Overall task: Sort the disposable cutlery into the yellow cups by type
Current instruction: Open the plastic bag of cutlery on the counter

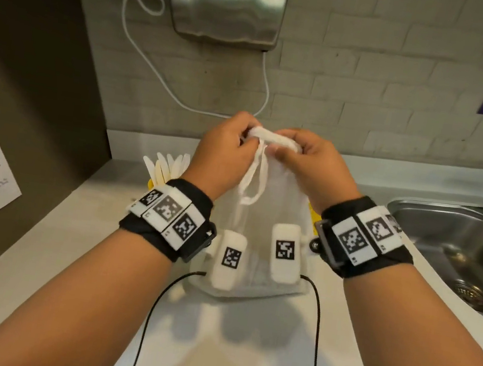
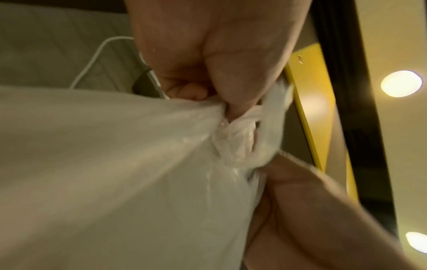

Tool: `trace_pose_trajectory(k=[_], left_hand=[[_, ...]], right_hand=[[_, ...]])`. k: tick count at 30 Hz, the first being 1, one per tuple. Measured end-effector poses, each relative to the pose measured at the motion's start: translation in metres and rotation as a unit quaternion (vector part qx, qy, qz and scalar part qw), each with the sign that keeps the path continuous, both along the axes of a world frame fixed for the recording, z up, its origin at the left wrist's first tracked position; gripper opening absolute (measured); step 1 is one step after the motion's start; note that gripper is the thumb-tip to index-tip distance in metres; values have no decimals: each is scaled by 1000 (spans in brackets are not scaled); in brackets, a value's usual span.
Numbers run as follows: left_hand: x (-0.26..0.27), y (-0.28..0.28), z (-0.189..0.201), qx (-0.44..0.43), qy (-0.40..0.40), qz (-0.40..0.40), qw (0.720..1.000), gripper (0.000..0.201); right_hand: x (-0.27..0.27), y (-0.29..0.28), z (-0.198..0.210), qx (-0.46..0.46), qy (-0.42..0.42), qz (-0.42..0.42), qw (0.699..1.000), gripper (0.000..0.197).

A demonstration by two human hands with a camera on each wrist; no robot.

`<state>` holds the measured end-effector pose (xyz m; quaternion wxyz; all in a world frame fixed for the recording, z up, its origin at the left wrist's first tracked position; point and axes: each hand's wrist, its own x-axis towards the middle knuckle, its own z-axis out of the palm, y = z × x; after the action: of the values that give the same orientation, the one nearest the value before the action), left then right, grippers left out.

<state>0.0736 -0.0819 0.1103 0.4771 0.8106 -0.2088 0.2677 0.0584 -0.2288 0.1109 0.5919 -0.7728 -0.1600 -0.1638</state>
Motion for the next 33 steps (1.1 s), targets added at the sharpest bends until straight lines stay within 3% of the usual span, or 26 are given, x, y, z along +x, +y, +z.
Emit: trace_pose_trajectory(k=[2, 4, 7, 9, 10, 12, 13, 15, 17, 19, 21, 24, 29, 31, 33], left_hand=[[7, 7, 3, -96, 16, 8, 995, 17], [11, 18, 2, -196, 71, 22, 978, 22], [12, 33, 9, -404, 145, -32, 903, 23], [9, 41, 18, -489, 162, -90, 853, 15], [8, 45, 23, -477, 154, -92, 860, 10], [1, 53, 32, -351, 105, -75, 928, 7], [-4, 57, 36, -257, 75, -82, 960, 17], [-14, 61, 45, -76, 60, -107, 989, 37], [-19, 59, 46, 88, 88, -99, 987, 34], [-17, 55, 41, 285, 78, -27, 955, 21], [-10, 61, 31, 383, 59, 36, 921, 33], [-3, 83, 25, 363, 134, 119, 914, 41], [-5, 97, 21, 264, 169, 194, 929, 26], [0, 99, 12, 142, 170, 191, 956, 18], [3, 99, 2, -55, 217, 134, 965, 6]], right_hand=[[3, -7, 7, 37, -15, -44, 998, 9], [5, -22, 5, 58, -12, -85, 995, 19], [5, -37, -1, 200, 13, -78, 977, 33], [-1, -39, 3, 302, 23, -63, 951, 35], [-5, -38, 6, 341, 19, -46, 939, 32], [-13, -38, 12, 386, 2, 51, 921, 28], [-17, -38, 14, 374, 6, 111, 921, 29], [-19, -40, 14, 315, 38, 157, 935, 29], [-16, -42, 10, 242, 50, 93, 964, 26], [-17, -45, 13, 147, 15, -8, 989, 26], [-18, -56, 17, 63, -28, -105, 992, 25], [-20, -77, 16, 63, -70, -127, 987, 16], [-29, -73, 4, 225, -33, 6, 974, 32], [-31, -72, 3, 313, 33, 24, 949, 22], [-28, -71, -1, 335, 95, -4, 937, 43]])
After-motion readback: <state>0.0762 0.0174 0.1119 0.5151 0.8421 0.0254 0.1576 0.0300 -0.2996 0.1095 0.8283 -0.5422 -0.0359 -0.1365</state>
